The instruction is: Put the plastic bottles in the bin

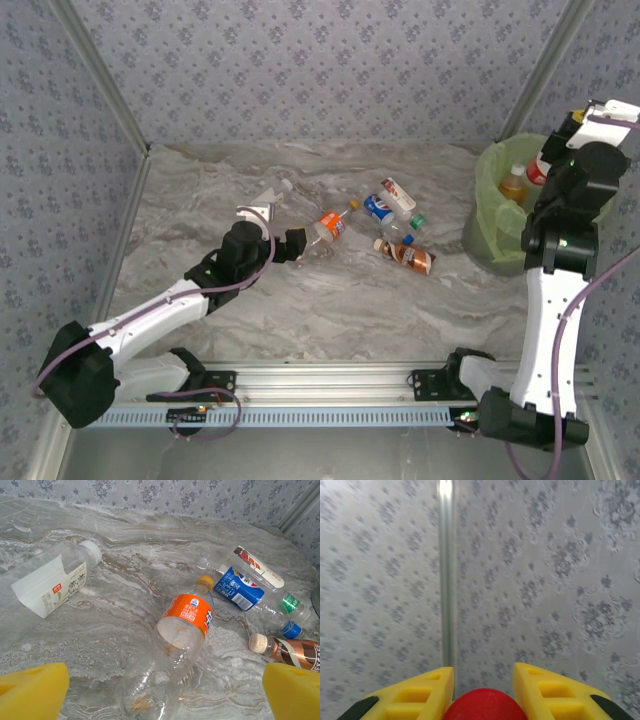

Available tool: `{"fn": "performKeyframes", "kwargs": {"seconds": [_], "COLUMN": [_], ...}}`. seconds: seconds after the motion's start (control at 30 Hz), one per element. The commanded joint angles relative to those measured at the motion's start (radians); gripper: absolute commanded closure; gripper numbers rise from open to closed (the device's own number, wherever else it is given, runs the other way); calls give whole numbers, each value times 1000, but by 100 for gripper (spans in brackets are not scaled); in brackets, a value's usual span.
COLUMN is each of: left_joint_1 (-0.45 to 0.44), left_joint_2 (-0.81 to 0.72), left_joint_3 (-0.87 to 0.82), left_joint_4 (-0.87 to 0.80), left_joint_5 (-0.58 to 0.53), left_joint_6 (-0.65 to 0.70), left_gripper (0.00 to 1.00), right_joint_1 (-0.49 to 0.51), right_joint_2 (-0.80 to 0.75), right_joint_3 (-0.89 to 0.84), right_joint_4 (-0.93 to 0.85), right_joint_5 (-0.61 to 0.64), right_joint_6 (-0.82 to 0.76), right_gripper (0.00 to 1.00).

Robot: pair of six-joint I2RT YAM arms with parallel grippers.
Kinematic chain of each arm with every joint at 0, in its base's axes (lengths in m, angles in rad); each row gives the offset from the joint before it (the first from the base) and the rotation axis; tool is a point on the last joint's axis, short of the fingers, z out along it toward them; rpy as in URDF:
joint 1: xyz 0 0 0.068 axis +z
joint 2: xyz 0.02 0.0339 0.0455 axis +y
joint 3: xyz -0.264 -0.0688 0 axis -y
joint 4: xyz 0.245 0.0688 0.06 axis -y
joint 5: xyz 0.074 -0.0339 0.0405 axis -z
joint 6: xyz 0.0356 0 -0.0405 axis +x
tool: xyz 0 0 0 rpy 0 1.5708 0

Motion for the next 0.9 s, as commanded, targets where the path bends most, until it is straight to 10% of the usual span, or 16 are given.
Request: {"fn": "performKeyframes", "kwargs": {"seconds": [0.0, 0.87], "left_joint_1": [2, 5], "left_joint_2": [6, -6], "left_joint_3": [22, 8], "left_joint_4": [-14, -2], "left_joint_5": [2, -15], "left_joint_6": [27, 19], "left_gripper": [1, 1], "right_joint_1": [-23, -128], "right_joint_2": [45, 274], "right_joint_3": [11, -134], "right_joint_4": [13, -19], "right_joint_5": [95, 162], "right_joint_6": [-77, -97], "right_gripper": [100, 88]}}
